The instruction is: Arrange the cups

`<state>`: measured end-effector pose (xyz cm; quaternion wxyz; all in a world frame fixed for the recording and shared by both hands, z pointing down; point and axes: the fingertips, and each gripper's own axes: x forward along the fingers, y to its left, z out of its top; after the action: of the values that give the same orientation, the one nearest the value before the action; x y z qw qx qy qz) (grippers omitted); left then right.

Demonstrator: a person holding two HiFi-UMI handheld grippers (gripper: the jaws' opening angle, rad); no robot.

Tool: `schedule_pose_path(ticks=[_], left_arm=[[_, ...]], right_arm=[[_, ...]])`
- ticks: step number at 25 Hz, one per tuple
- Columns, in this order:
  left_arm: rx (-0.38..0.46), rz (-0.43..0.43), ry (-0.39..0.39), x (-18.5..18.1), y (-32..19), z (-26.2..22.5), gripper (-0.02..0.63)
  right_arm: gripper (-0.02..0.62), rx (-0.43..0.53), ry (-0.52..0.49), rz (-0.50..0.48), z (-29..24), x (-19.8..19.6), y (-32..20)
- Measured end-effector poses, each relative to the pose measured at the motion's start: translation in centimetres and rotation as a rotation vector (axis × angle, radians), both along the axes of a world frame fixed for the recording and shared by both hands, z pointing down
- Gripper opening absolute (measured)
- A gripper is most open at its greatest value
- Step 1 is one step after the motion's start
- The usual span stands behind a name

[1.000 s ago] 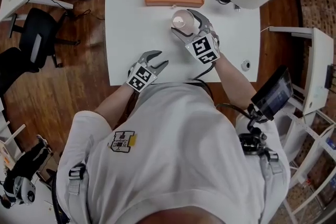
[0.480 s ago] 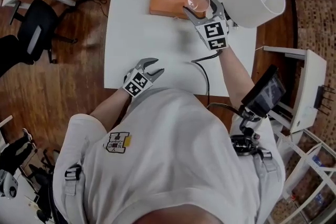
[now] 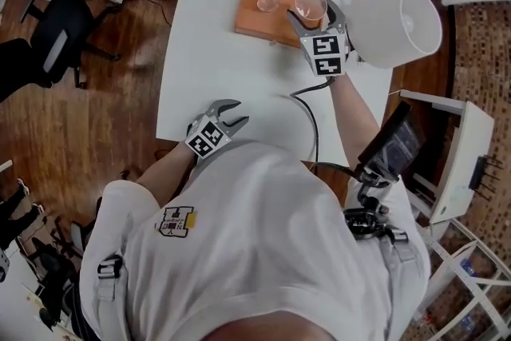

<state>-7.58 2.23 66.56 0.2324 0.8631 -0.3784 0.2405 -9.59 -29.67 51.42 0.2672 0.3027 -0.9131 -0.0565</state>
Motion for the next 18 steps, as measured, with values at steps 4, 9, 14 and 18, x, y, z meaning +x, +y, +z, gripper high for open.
schedule_pose_path(ticks=[4, 9, 14, 18], left_arm=[[-0.004, 0.002, 0.006, 0.0, 0.3, 0.3, 0.187], [-0.009, 0.015, 0.002, 0.0, 0.4, 0.2, 0.187], [-0.009, 0.018, 0.003, 0.0, 0.2, -0.1, 0.187], [-0.010, 0.012, 0.003, 0.0, 0.3, 0.0, 0.187]], right_arm=[[0.376, -0.043, 0.008, 0.063, 1.7, 0.4, -0.9], [0.376, -0.071, 0.023, 0.087, 2.9, 0.8, -1.5], [0.376, -0.091, 0.027, 0.097, 3.6, 1.1, -1.8], [0.377, -0.122, 0.051, 0.095, 4.7, 1.1, -1.7]])
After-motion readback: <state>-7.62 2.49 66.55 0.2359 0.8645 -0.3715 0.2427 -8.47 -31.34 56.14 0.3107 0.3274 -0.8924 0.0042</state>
